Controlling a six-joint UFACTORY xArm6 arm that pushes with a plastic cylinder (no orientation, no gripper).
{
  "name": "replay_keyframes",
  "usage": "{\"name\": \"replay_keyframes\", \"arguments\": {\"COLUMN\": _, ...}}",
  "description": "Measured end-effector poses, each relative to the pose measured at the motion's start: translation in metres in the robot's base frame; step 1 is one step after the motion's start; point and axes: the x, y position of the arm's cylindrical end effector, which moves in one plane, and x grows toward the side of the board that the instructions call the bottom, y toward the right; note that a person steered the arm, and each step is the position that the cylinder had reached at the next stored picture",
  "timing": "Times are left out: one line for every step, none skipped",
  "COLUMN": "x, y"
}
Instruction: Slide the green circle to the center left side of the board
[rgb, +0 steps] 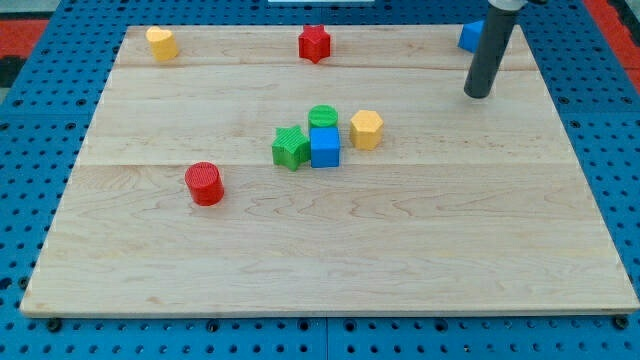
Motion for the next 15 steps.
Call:
{"name": "replay_keyframes", "arguments": {"x": 0.009, "y": 0.008}}
{"name": "replay_keyframes", "arguments": {"x": 0.011, "y": 0.009}}
{"name": "replay_keyframes", "arguments": {"x": 0.046, "y": 0.007}}
{"name": "replay_keyframes", "arguments": {"x": 0.060, "y": -0.048}}
{"name": "replay_keyframes", "arguments": {"x": 0.068, "y": -0.124}}
{"name": "replay_keyframes", "arguments": {"x": 0.040, "y": -0.175}}
{"name": "replay_keyframes", "arguments": {"x": 0.036, "y": -0.226}}
{"name": "replay_keyframes", "arguments": {"x": 0.041, "y": -0.267}}
{"name": "replay_keyframes", "arguments": {"x": 0.046, "y": -0.264}}
{"name": "replay_keyframes", "arguments": {"x": 0.047, "y": -0.254}}
{"name": "replay_keyframes", "arguments": {"x": 0.052, "y": -0.261}}
{"name": "replay_keyframes", "arguments": {"x": 0.056, "y": -0.304}}
{"name": "replay_keyframes", "arguments": {"x": 0.055, "y": -0.362}}
{"name": "replay_keyframes", "arguments": {"x": 0.054, "y": -0.362}}
{"name": "replay_keyframes", "arguments": {"x": 0.025, "y": -0.344}}
